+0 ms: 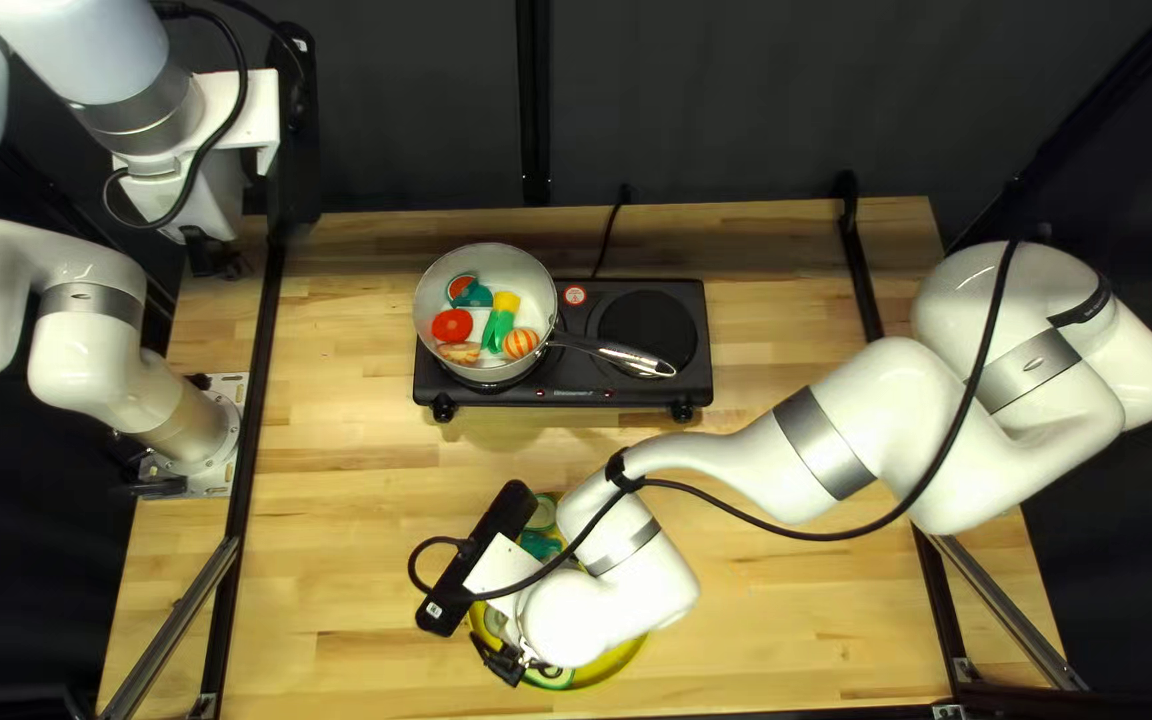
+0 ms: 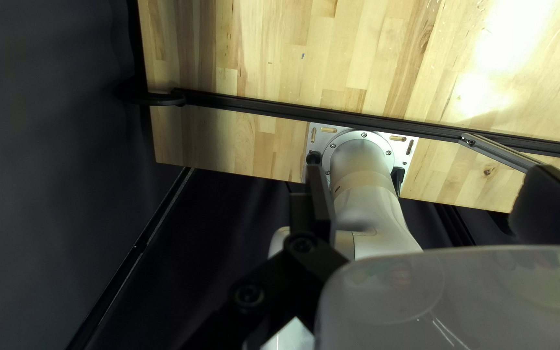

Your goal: Pick up a pot and place it onto the stove surface, add food to pot

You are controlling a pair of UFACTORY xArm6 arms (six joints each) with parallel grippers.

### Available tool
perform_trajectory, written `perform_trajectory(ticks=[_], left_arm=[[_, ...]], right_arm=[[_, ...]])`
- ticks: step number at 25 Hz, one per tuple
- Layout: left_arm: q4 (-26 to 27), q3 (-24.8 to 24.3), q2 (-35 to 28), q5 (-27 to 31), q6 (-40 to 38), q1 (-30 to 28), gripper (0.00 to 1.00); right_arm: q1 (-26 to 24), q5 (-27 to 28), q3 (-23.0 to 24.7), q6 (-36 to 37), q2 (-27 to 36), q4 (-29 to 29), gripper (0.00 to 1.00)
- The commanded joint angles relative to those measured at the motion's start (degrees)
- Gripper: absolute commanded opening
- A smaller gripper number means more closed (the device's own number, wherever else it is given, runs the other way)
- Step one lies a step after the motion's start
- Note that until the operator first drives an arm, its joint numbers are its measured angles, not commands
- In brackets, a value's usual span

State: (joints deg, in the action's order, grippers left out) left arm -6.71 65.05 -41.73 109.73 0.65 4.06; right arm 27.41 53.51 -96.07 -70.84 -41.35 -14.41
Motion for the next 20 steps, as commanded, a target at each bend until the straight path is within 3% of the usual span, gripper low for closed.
perform_trajectory(ticks=[1, 6, 13, 17, 20], left_arm=[[0.0, 0.0, 0.0, 0.0, 0.0, 0.0, 1.0], [0.0, 0.0, 0.0, 0.0, 0.0, 0.0, 1.0], [0.0, 0.0, 0.0, 0.0, 0.0, 0.0, 1.0], [0.0, 0.0, 0.0, 0.0, 0.0, 0.0, 1.0], [0.0, 0.0, 0.0, 0.0, 0.0, 0.0, 1.0]], right_arm=[[0.6, 0.8, 0.7, -3.0, 2.2, 1.7, 1.0], [1.2, 3.0, -3.8, -9.1, -0.3, 7.9, 1.0], [1.6, 3.6, -4.9, -9.8, -1.0, 8.2, 1.0], [3.0, -0.2, 1.0, -7.2, 2.2, 6.4, 1.0], [3.3, -3.2, 4.0, -2.6, 4.4, 8.9, 1.0]])
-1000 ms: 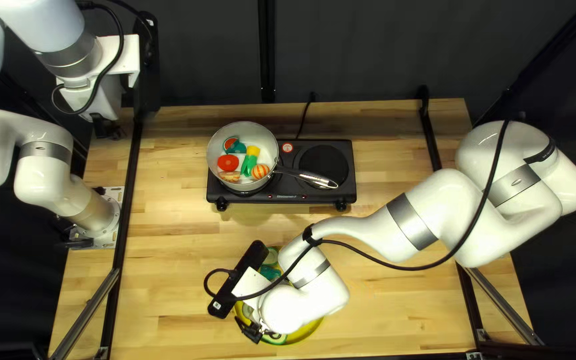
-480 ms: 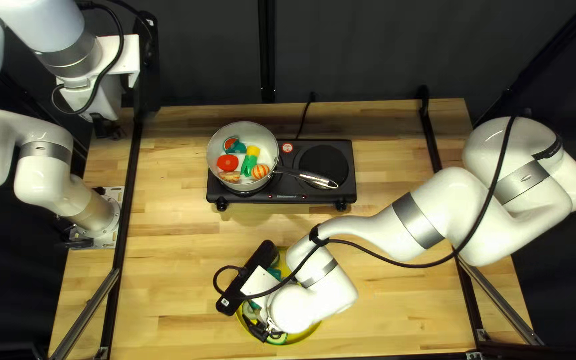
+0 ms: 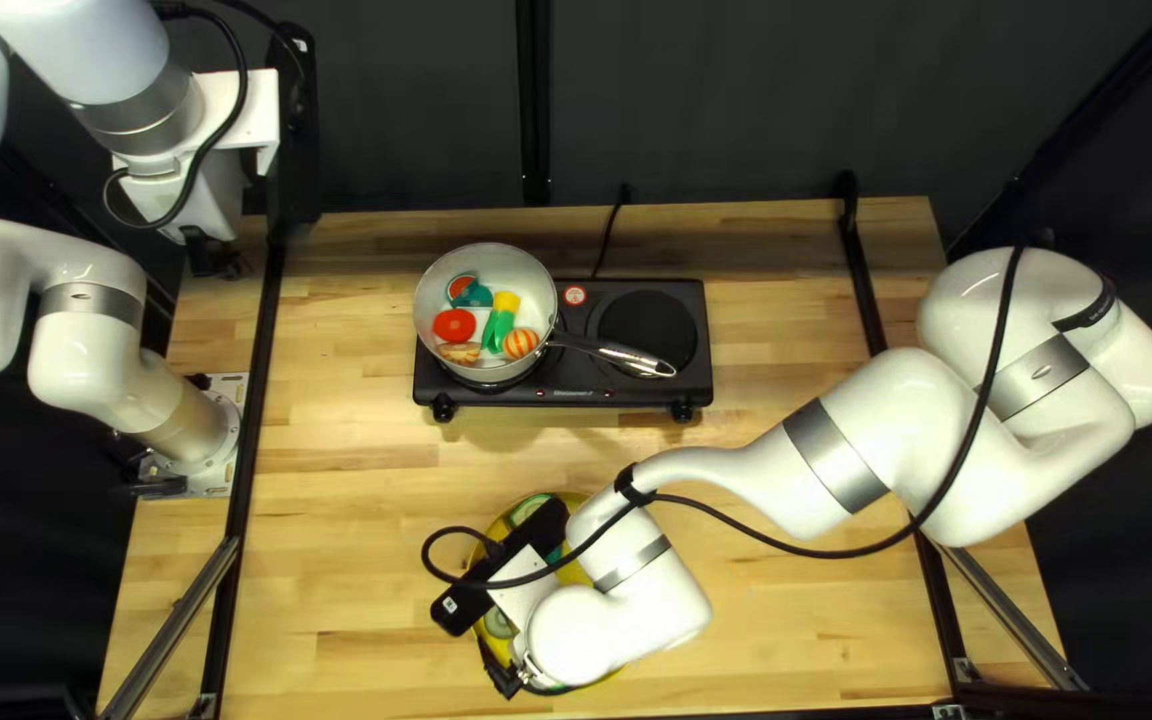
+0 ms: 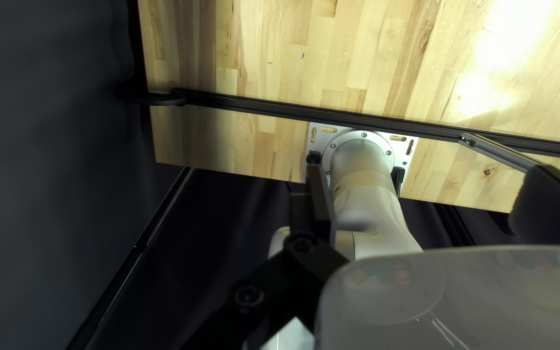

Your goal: Pick up a pot and place it onto the stove surface, add food to pot

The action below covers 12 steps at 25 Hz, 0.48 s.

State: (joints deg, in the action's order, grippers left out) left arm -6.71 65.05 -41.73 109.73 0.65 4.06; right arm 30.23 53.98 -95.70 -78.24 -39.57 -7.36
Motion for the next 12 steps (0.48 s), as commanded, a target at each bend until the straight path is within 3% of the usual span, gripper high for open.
perform_trajectory(ticks=[1, 5, 12], left_arm=[[0.0, 0.0, 0.0, 0.0, 0.0, 0.0, 1.0], [0.0, 0.0, 0.0, 0.0, 0.0, 0.0, 1.0], [0.0, 0.0, 0.0, 0.0, 0.0, 0.0, 1.0]], right_arm=[[0.5, -4.2, 4.0, 6.3, 2.9, 2.5, 1.0], [-0.8, -8.4, 8.0, 19.3, 5.3, 9.2, 1.0], [-0.2, -8.0, 7.5, 17.6, 4.8, 8.0, 1.0]])
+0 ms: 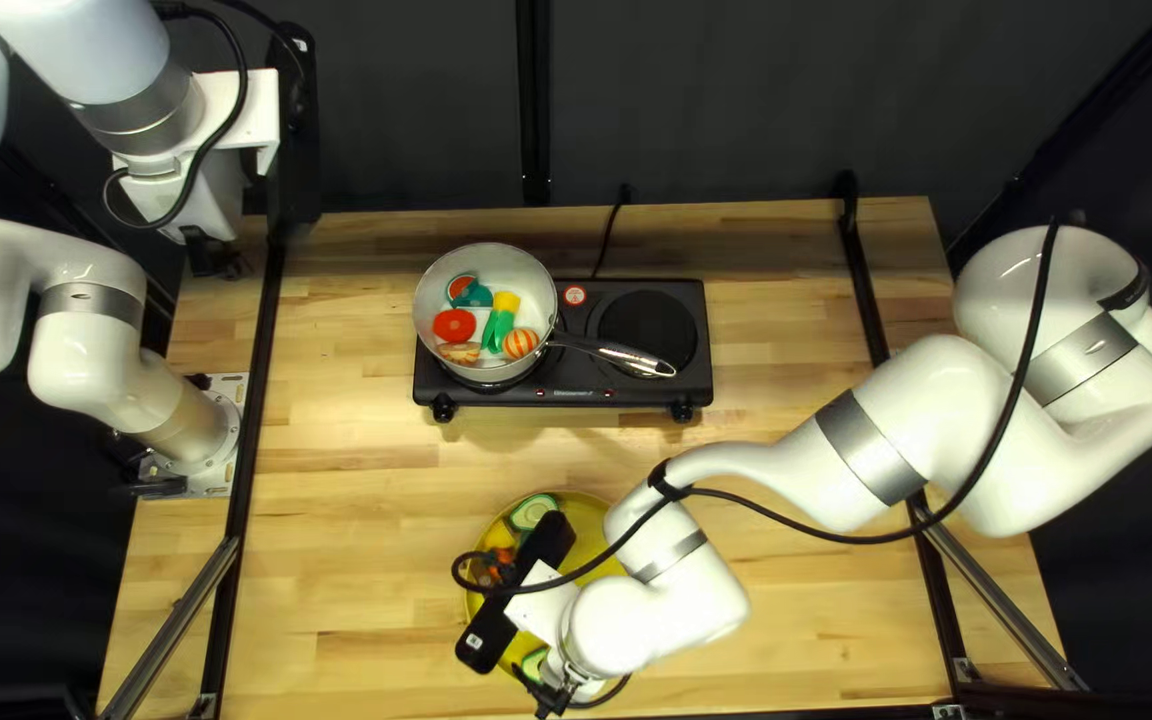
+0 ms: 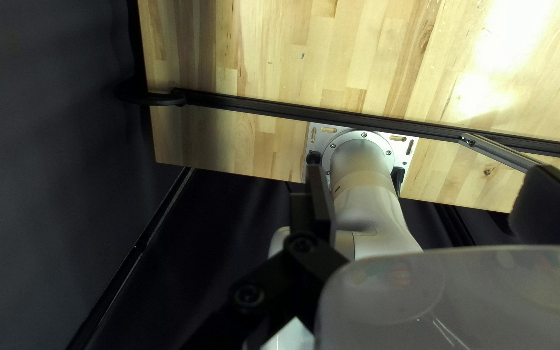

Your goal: Pick up a pot and place it onto the stove surface, add food to pot

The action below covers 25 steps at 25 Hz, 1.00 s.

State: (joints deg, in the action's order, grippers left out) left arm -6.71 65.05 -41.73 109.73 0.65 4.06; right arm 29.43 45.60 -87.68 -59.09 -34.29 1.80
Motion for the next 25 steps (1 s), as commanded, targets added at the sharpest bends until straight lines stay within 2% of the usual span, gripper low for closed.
perform_trajectory(ticks=[1, 8, 18, 25], left_arm=[[0.0, 0.0, 0.0, 0.0, 0.0, 0.0, 1.0], [0.0, 0.0, 0.0, 0.0, 0.0, 0.0, 1.0], [0.0, 0.0, 0.0, 0.0, 0.0, 0.0, 1.0], [0.0, 0.0, 0.0, 0.0, 0.0, 0.0, 1.0]], right_arm=[[1.2, 1.5, -2.2, -2.7, -1.6, -2.3, 1.0], [2.8, 10.5, -16.0, -1.7, -10.6, -3.9, 1.0], [2.6, 18.6, -24.3, -0.8, -15.8, -4.8, 1.0], [2.3, 20.9, -24.5, -0.2, -16.2, -5.1, 1.0]])
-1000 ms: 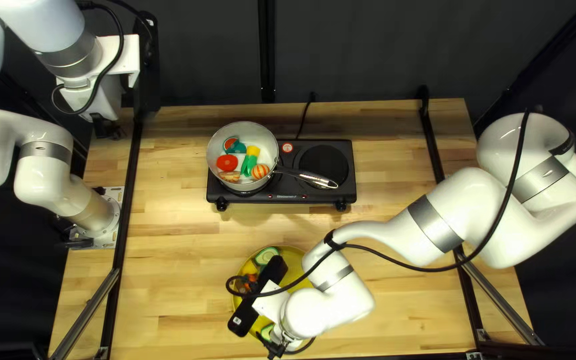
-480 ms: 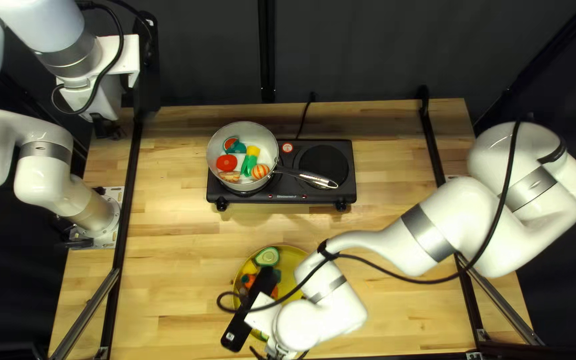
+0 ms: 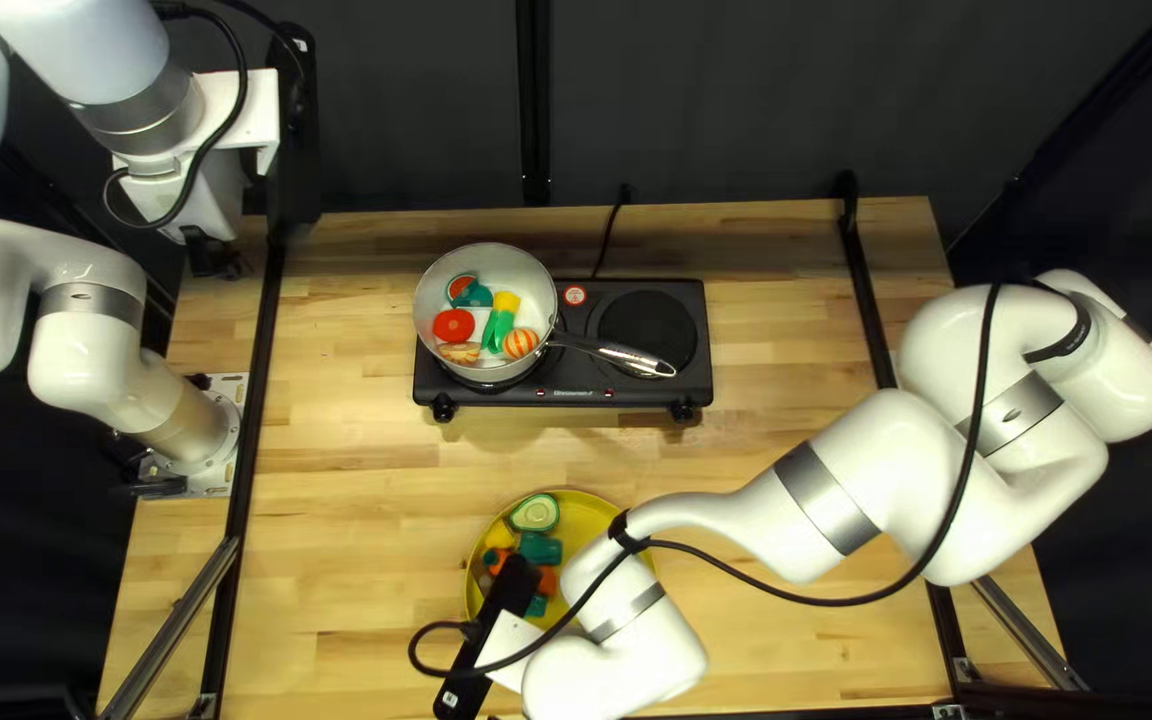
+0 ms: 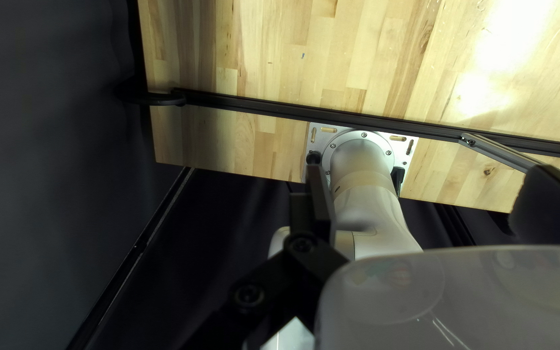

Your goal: Pick up a pot and place it onto the stove surface, add food to pot

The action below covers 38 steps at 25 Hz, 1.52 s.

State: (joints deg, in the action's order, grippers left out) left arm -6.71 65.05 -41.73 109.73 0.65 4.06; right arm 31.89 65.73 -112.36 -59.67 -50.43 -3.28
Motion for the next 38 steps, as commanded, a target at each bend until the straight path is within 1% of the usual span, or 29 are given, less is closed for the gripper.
perform_trajectory(ticks=[1, 5, 7, 8, 9, 10, 14, 16, 17, 19, 22, 23, 24, 25, 27, 29, 30, 33, 36, 38], left_arm=[[0.0, 0.0, 0.0, 0.0, 0.0, 0.0, 1.0], [0.0, 0.0, 0.0, 0.0, 0.0, 0.0, 1.0], [0.0, 0.0, 0.0, 0.0, 0.0, 0.0, 1.0], [0.0, 0.0, 0.0, 0.0, 0.0, 0.0, 1.0], [0.0, 0.0, 0.0, 0.0, 0.0, 0.0, 1.0], [0.0, 0.0, 0.0, 0.0, 0.0, 0.0, 1.0], [0.0, 0.0, 0.0, 0.0, 0.0, 0.0, 1.0], [0.0, 0.0, 0.0, 0.0, 0.0, 0.0, 1.0], [0.0, 0.0, 0.0, 0.0, 0.0, 0.0, 1.0], [0.0, 0.0, 0.0, 0.0, 0.0, 0.0, 1.0], [0.0, 0.0, 0.0, 0.0, 0.0, 0.0, 1.0], [0.0, 0.0, 0.0, 0.0, 0.0, 0.0, 1.0], [0.0, 0.0, 0.0, 0.0, 0.0, 0.0, 1.0], [0.0, 0.0, 0.0, 0.0, 0.0, 0.0, 1.0], [0.0, 0.0, 0.0, 0.0, 0.0, 0.0, 1.0], [0.0, 0.0, 0.0, 0.0, 0.0, 0.0, 1.0], [0.0, 0.0, 0.0, 0.0, 0.0, 0.0, 1.0], [0.0, 0.0, 0.0, 0.0, 0.0, 0.0, 1.0], [0.0, 0.0, 0.0, 0.0, 0.0, 0.0, 1.0], [0.0, 0.0, 0.0, 0.0, 0.0, 0.0, 1.0]], right_arm=[[-0.2, 0.9, 0.5, 0.5, 0.1, 0.0, 1.0], [-0.2, 1.3, 1.2, 0.9, 0.6, 0.0, 1.0], [-0.3, 2.1, 0.3, 1.3, 0.3, -0.1, 1.0], [-0.5, 1.8, 1.4, 1.5, 0.9, -0.2, 1.0], [-0.6, 1.1, 2.7, 1.7, 1.7, -0.2, 1.0], [-0.9, 0.0, 5.3, 2.1, 3.2, -0.2, 1.0], [-1.5, -3.2, 12.7, 2.1, 7.7, -0.2, 1.0], [-2.0, -5.6, 17.5, 1.4, 10.8, -0.7, 1.0], [-2.3, -6.7, 19.2, 0.9, 11.9, -1.1, 1.0], [-2.7, -8.1, 21.1, -0.6, 13.3, -2.0, 1.0], [-3.7, -8.5, 22.9, -4.8, 15.0, -3.9, 1.0], [-4.2, -8.8, 24.3, -6.2, 16.1, -4.5, 1.0], [-4.6, -9.4, 26.0, -7.2, 17.3, -5.0, 1.0], [-5.3, -10.2, 29.0, -9.8, 19.5, -6.0, 1.0], [-6.5, -10.4, 32.9, -15.4, 22.5, -7.6, 1.0], [-7.0, -10.3, 35.5, -20.9, 24.5, -8.8, 1.0], [-7.0, -9.1, 36.1, -25.4, 25.1, -9.5, 1.0], [-6.2, -6.2, 36.2, -32.8, 25.9, -10.5, 1.0], [-5.1, -3.6, 35.7, -37.2, 26.5, -10.6, 1.0], [-4.7, -1.9, 33.4, -38.4, 25.2, -9.7, 1.0]])
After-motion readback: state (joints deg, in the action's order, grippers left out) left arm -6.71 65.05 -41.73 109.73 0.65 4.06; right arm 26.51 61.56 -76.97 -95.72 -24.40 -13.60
